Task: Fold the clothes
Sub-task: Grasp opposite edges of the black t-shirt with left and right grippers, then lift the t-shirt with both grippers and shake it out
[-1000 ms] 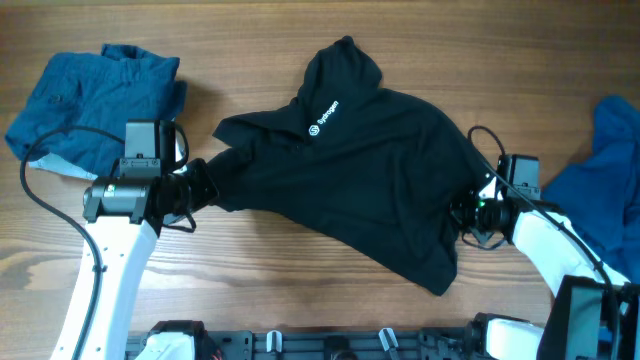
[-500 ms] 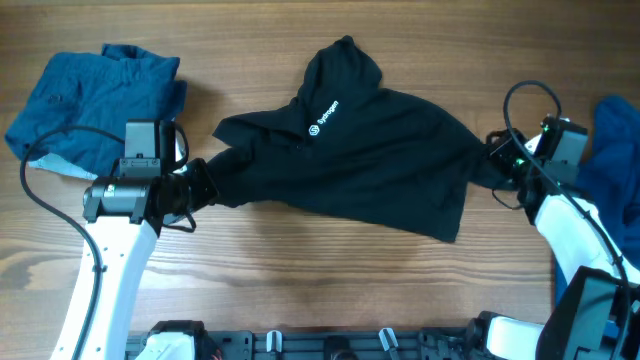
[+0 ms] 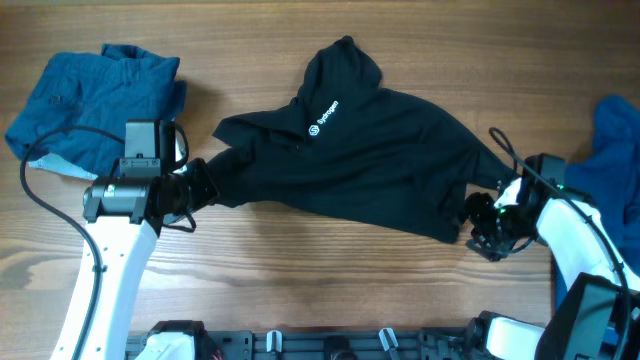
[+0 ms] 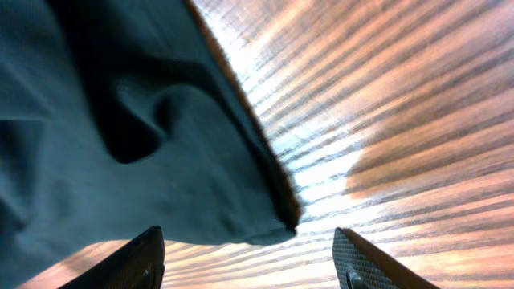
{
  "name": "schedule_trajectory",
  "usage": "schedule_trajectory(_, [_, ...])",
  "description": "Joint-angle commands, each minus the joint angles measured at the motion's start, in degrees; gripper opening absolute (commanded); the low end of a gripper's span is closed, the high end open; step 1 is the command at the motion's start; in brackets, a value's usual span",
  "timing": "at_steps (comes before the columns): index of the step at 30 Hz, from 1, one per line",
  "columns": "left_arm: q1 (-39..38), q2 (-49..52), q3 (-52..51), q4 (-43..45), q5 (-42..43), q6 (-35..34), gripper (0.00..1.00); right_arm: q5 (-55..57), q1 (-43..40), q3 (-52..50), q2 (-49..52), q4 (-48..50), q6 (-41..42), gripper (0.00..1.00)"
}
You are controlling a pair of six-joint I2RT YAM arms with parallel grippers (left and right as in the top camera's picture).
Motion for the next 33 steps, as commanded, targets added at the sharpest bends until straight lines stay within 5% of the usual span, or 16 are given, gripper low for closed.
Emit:
schedule_trajectory(1, [0.39, -0.63, 0.31, 0.33, -0.94, 0.48, 0.05, 1.9, 2.16, -4.74, -0.85, 3.76, 3.08, 0.62])
schedule_trajectory(10, [0.39, -0.63, 0.31, 0.35, -0.92, 0.46, 0.05, 1.75, 6.99, -11.96, -0.83, 16.04, 12.24, 0.43])
schedule_trajectory(17, [0.39, -0.63, 0.31, 0.33, -0.92, 0.46, 0.06, 1.79, 7.02, -11.78, -0.85, 15.1, 11.78, 0.05])
schedule_trajectory(23, [0.39, -0.66, 0.31, 0.52, -0.87, 0.48, 0.04, 1.84, 7.02, -5.29, -3.74, 5.92, 6.6, 0.04])
schedule_trajectory(33, [0.39, -9.42, 10.88, -0.09, 3.82, 7.63, 0.04, 5.9, 7.02, 16.13, -23.06, -4.55, -3.26, 0.04])
